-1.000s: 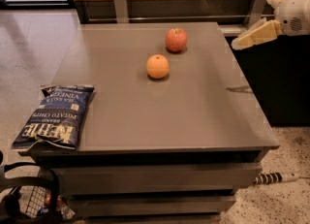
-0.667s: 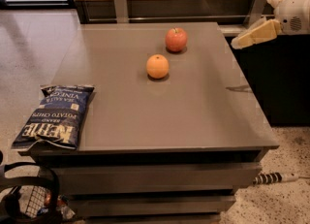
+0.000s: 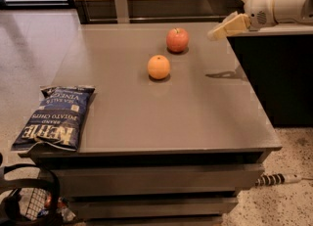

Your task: Move apple near blue chip bag

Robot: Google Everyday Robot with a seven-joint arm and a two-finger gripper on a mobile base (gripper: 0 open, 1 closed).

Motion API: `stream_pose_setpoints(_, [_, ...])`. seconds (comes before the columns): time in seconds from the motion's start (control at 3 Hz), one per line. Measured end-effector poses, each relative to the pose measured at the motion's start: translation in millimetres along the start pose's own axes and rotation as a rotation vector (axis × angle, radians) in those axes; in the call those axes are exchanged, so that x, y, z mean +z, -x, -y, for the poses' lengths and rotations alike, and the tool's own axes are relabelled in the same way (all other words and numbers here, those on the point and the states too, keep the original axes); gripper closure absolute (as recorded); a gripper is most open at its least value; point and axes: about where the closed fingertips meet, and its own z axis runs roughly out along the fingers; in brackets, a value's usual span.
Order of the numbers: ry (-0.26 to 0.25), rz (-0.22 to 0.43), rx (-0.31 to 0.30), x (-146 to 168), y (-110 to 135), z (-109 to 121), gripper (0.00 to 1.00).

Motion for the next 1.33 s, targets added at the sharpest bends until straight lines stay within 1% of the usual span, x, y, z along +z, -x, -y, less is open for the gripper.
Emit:
stream_pose_setpoints(0.33, [-0.001,-0.054,-0.004,35.7,-3.4,0.2,0.0])
stream_pose_setpoints(0.67, [0.018,-0.082,0.004,68.9,-9.7,-0.9,0.0])
stream_pose_setpoints(1.0, [0.054,-0.074,0.042,99.7,-20.8,-1.4,0.0])
stream_pose_setpoints(1.33, [0.087,-0.048,0.081,117.3,-26.7,-4.4,0.0])
